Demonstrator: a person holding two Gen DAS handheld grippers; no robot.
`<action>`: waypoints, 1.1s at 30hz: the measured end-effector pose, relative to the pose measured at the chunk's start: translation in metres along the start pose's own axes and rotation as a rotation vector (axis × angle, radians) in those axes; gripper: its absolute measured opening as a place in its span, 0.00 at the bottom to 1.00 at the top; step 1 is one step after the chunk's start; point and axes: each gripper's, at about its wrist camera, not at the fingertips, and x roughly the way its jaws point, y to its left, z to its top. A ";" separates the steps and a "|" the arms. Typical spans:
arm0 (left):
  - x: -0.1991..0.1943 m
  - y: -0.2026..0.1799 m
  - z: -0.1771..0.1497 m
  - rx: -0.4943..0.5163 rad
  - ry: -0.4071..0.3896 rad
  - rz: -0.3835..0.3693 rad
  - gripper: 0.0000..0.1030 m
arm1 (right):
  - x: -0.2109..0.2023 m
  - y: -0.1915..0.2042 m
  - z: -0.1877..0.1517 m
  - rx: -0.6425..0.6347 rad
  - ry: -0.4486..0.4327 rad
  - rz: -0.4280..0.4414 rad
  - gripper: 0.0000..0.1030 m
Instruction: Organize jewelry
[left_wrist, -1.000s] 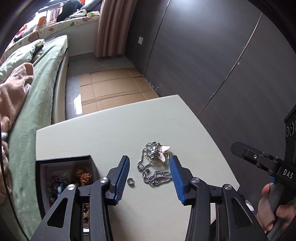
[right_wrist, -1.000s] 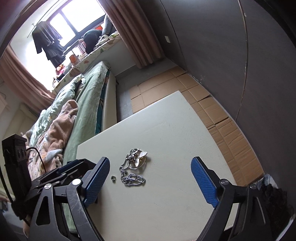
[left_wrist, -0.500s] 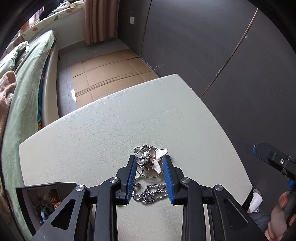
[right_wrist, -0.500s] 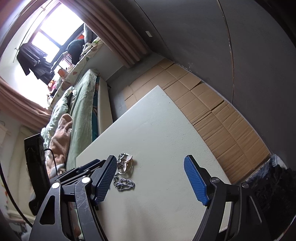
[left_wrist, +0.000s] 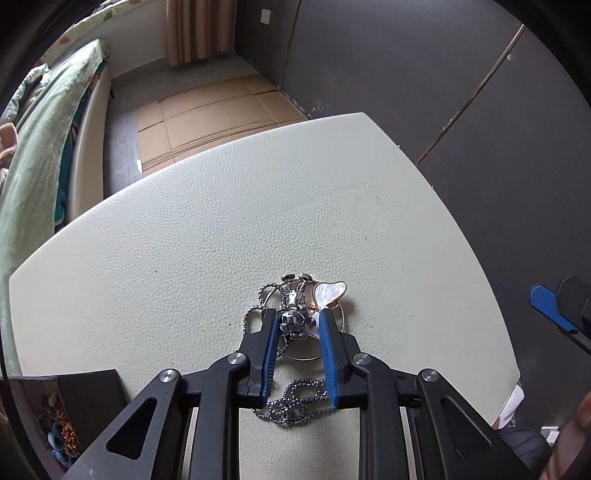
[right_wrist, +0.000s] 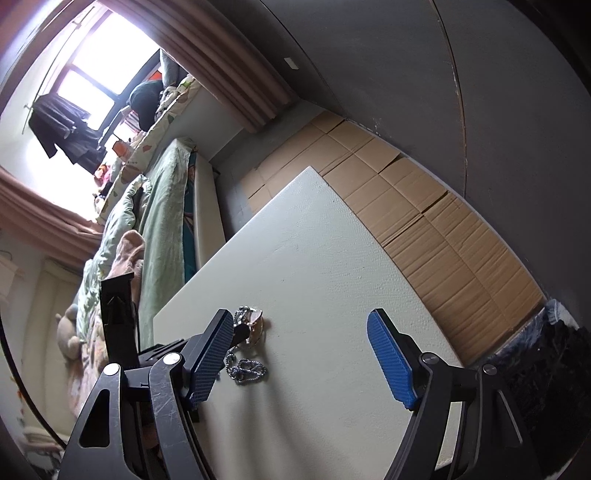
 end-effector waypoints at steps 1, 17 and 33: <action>0.000 0.000 0.000 0.000 -0.004 0.000 0.21 | 0.002 0.002 -0.001 -0.003 0.005 -0.002 0.73; -0.110 0.000 0.006 -0.018 -0.268 -0.085 0.13 | 0.034 0.018 -0.008 -0.059 0.076 -0.017 0.60; -0.241 -0.004 0.011 -0.006 -0.521 -0.110 0.13 | 0.061 0.044 -0.015 -0.105 0.125 0.026 0.52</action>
